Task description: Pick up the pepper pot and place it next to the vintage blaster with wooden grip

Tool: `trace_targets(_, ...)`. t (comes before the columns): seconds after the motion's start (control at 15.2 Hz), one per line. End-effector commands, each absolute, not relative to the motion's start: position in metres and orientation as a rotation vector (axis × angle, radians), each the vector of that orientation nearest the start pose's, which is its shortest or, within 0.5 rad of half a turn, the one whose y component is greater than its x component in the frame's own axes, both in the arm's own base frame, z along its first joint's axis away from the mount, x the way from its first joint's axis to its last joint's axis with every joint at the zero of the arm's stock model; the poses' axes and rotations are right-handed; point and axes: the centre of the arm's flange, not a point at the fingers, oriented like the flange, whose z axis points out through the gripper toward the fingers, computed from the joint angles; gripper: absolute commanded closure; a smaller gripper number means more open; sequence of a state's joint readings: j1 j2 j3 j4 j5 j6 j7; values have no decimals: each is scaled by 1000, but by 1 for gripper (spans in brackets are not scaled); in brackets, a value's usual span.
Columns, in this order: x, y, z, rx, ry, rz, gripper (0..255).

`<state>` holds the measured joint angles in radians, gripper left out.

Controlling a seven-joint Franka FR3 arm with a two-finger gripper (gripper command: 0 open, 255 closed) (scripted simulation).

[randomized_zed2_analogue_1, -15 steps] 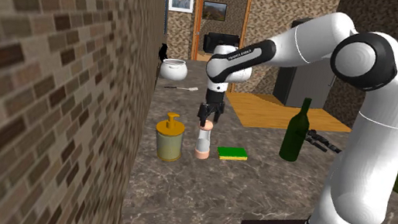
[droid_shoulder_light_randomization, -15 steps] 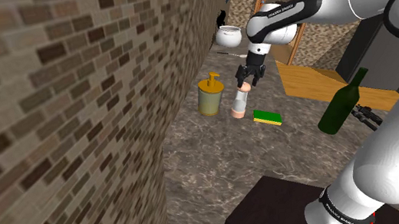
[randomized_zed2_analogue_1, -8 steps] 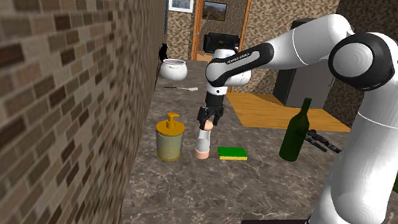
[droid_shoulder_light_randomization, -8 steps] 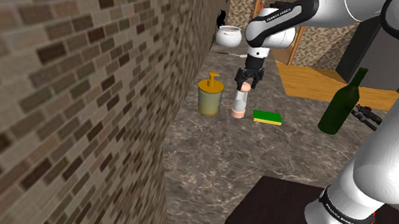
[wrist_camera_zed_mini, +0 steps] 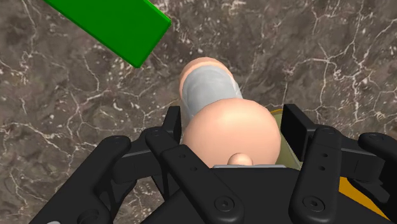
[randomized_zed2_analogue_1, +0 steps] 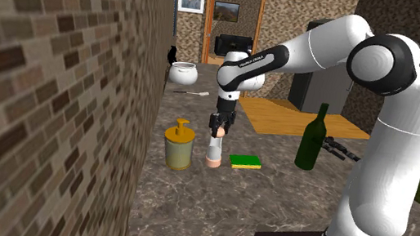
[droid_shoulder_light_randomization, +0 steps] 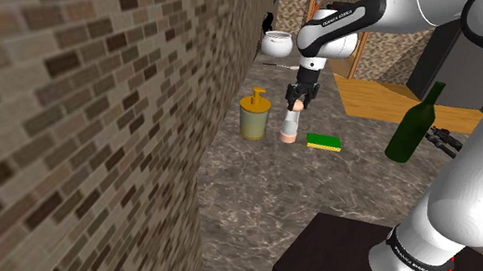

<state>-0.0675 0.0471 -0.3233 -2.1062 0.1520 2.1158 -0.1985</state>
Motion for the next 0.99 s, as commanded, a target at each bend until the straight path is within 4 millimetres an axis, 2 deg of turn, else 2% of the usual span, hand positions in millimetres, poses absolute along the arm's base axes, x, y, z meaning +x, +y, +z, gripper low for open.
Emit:
trace_targets(0.0,509,-201,394,-2995,412,1,255)
trace_targets(0.2,509,-201,393,-2995,412,1,255)
trace_targets(0.92,509,-201,452,-2995,412,1,255)
